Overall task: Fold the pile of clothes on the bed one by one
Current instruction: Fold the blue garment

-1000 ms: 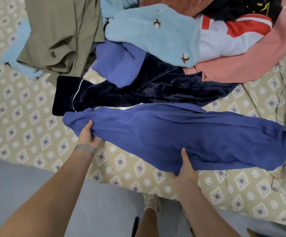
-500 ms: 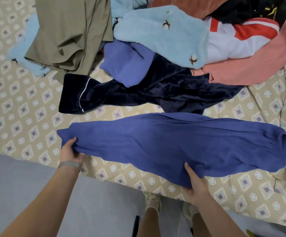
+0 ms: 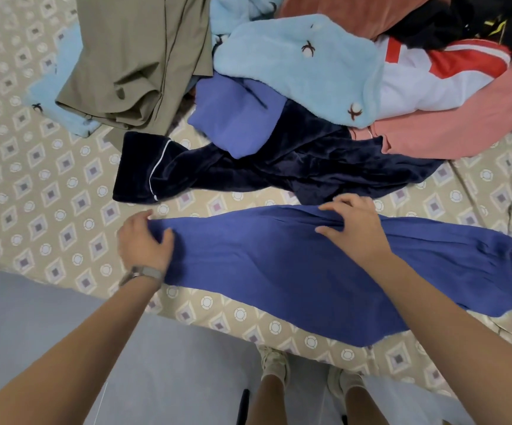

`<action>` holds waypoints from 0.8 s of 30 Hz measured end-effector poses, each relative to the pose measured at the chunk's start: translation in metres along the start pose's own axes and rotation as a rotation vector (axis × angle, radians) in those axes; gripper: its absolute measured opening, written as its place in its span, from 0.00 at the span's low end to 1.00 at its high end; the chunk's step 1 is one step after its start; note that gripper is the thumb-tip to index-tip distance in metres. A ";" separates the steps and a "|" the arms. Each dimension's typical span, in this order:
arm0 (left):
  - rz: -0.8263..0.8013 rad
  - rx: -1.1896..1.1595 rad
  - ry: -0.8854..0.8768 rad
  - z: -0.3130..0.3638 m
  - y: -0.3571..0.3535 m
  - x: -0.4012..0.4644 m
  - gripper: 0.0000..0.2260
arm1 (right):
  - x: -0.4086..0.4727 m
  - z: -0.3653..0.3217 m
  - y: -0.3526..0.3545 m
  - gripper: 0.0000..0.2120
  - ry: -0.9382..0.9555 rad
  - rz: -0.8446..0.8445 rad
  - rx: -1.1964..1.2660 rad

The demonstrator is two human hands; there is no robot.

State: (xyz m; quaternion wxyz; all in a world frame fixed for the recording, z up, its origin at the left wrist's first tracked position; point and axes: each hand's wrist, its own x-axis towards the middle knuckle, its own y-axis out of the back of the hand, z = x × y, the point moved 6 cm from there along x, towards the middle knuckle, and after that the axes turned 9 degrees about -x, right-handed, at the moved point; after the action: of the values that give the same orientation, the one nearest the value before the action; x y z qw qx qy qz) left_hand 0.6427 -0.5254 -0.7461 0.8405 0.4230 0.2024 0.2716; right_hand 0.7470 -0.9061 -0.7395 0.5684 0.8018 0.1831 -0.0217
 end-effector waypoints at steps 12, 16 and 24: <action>-0.739 0.533 -0.372 0.061 -0.100 -0.009 0.13 | 0.038 -0.004 -0.019 0.07 0.023 -0.292 -0.061; -0.662 0.341 -0.251 0.069 -0.082 0.007 0.11 | 0.046 0.001 -0.016 0.03 -0.020 -0.326 0.112; -0.362 0.465 -0.197 0.052 -0.067 0.022 0.10 | 0.049 -0.003 -0.024 0.09 -0.020 -0.232 -0.198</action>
State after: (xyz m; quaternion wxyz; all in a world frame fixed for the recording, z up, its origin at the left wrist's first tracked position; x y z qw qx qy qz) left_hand 0.7087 -0.5759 -0.7746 0.7716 0.5852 0.2485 0.0216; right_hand 0.7845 -0.8833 -0.7716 0.6404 0.7149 0.2699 -0.0771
